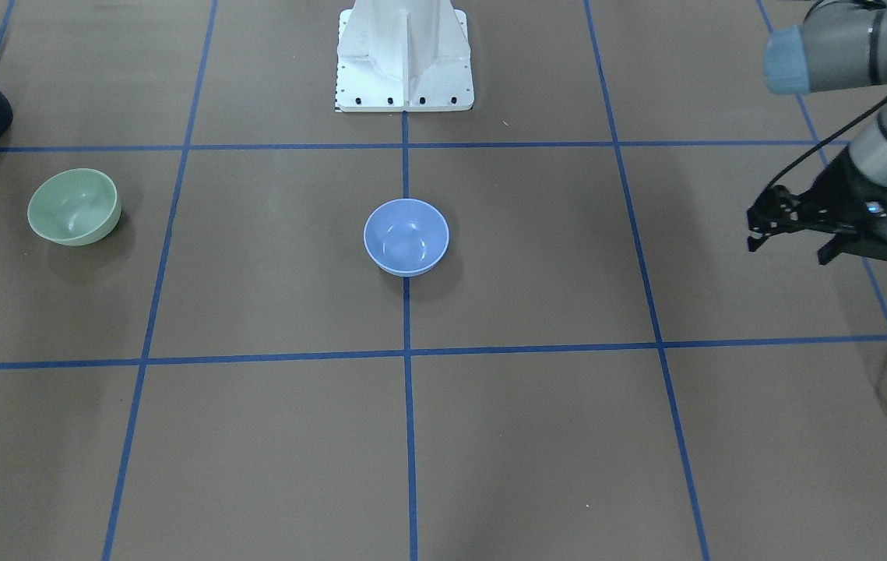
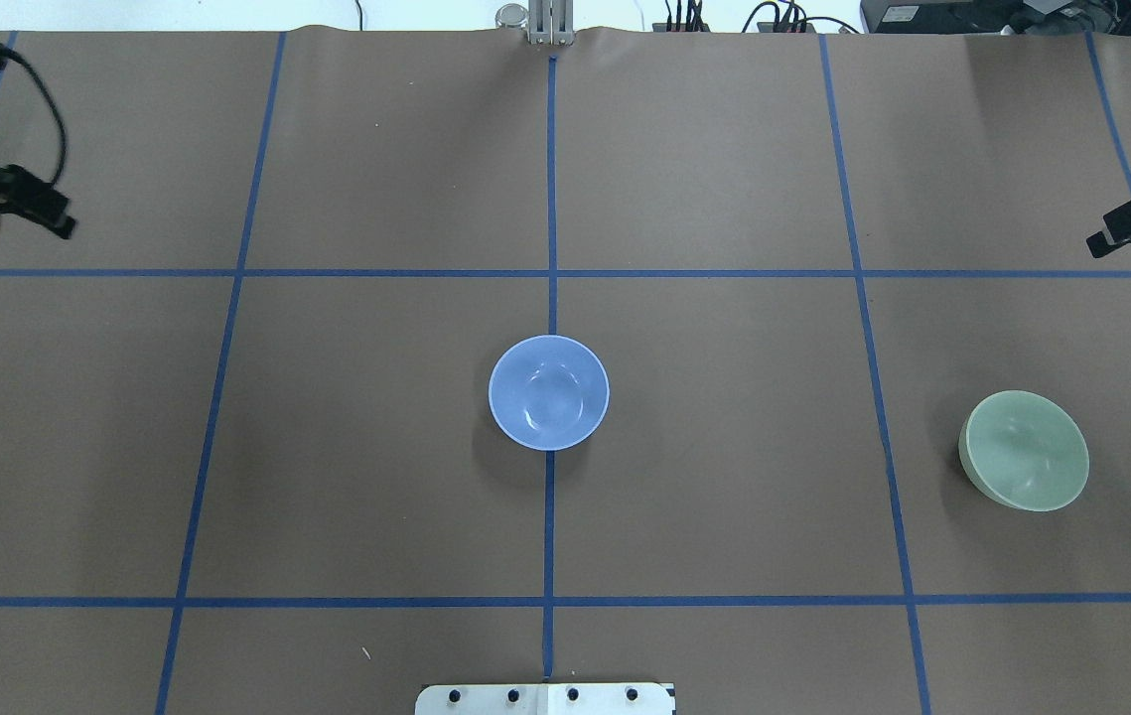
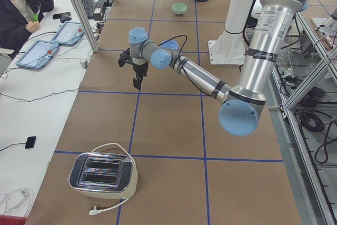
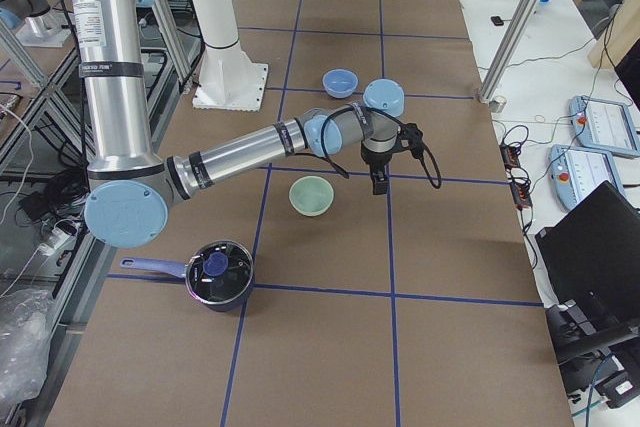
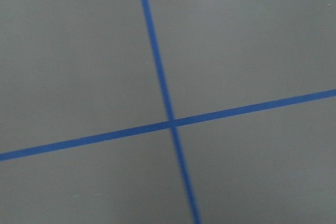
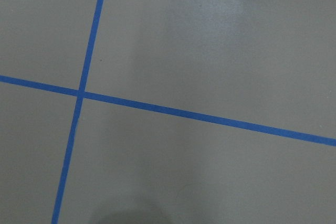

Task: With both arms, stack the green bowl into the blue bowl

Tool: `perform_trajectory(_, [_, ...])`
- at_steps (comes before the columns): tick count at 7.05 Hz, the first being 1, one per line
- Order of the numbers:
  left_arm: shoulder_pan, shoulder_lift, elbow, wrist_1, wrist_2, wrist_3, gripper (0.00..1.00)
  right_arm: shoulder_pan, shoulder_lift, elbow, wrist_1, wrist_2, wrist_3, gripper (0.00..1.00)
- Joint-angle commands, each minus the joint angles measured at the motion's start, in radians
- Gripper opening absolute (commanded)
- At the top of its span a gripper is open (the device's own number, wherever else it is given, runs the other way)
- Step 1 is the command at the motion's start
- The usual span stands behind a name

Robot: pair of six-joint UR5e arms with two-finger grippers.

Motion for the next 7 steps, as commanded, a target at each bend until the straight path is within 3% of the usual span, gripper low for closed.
perform_trajectory(1, [-0.245, 0.123, 0.111, 0.053, -0.076, 0.439, 0.98, -0.067, -0.060, 0.042, 0.115, -0.018, 0.092, 1.00])
perform_trajectory(2, [-0.330, 0.156, 0.159, 0.058, -0.090, 0.575, 0.98, -0.145, -0.130, 0.036, 0.295, -0.091, 0.200, 1.00])
perform_trajectory(4, [-0.355, 0.196, 0.158, 0.046, -0.092, 0.596, 0.98, -0.268, -0.255, 0.023, 0.457, -0.217, 0.236, 1.00])
perform_trajectory(6, [-0.357, 0.203, 0.156, 0.044, -0.092, 0.596, 0.98, -0.305, -0.298, -0.102, 0.662, -0.218, 0.244, 0.95])
perform_trajectory(7, [-0.358, 0.220, 0.159, 0.047, -0.094, 0.596, 0.98, -0.334, -0.304, -0.106, 0.676, -0.219, 0.282, 0.89])
